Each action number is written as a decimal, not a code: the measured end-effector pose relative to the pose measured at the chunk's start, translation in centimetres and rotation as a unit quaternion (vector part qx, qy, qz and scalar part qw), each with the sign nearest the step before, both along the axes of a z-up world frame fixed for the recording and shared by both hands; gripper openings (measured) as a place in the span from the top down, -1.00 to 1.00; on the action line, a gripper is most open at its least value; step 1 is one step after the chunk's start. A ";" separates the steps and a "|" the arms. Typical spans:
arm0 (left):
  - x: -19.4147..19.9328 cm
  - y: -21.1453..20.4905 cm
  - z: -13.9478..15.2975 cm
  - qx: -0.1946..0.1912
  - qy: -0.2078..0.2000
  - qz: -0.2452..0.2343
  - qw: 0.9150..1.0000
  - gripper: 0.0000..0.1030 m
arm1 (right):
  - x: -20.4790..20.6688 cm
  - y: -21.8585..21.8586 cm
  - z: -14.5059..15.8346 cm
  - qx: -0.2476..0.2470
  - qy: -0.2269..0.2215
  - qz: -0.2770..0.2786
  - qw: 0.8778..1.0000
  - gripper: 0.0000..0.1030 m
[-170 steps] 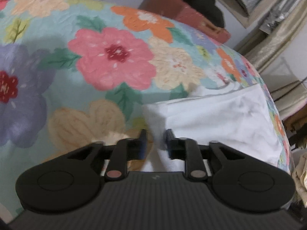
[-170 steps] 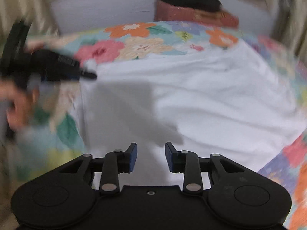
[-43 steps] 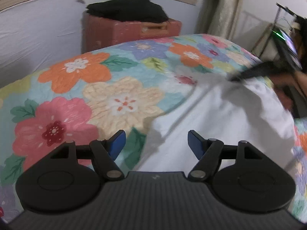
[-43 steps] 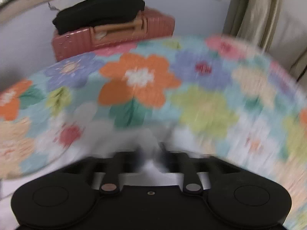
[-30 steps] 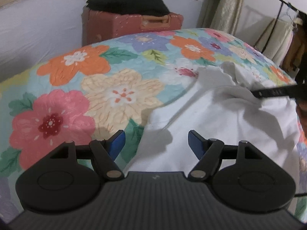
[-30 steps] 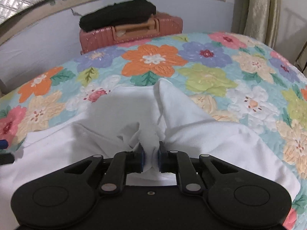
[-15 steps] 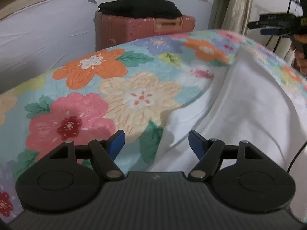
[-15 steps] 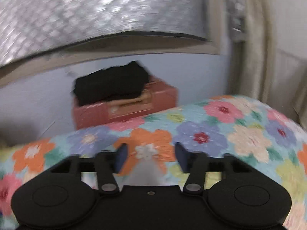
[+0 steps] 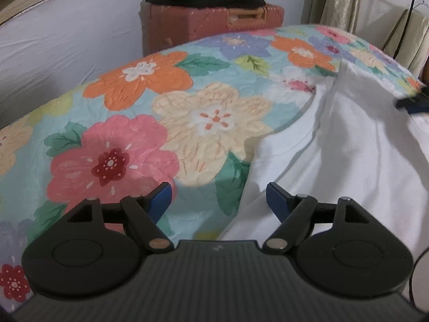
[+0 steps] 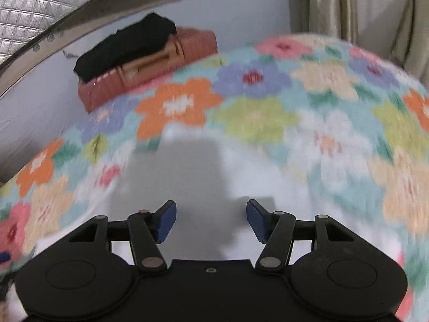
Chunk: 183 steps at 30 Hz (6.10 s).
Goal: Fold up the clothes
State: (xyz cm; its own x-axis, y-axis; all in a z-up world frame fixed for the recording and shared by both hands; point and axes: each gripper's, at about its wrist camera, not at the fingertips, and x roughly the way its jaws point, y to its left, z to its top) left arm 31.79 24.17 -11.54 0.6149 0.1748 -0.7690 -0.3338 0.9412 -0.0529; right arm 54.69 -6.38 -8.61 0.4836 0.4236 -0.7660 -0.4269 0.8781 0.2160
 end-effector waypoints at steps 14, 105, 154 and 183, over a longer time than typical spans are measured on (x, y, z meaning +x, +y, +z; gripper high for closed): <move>-2.2 0.4 1.4 -0.029 0.064 0.002 0.998 -0.82 | -25.1 -7.6 0.6 0.037 0.087 0.025 0.995 -0.24; -10.4 -3.2 -4.9 -0.545 -0.088 0.127 0.824 0.55 | -31.0 -8.7 2.5 0.176 0.010 0.008 0.984 0.83; -7.8 -8.2 -2.0 -0.193 0.014 0.003 0.981 -0.99 | -30.6 -9.4 -6.7 0.260 0.220 -0.064 0.938 -0.07; -8.4 -4.5 -3.4 -0.285 -0.034 0.033 0.957 -0.55 | -28.4 -6.3 -9.0 0.305 0.223 -0.079 0.923 -0.08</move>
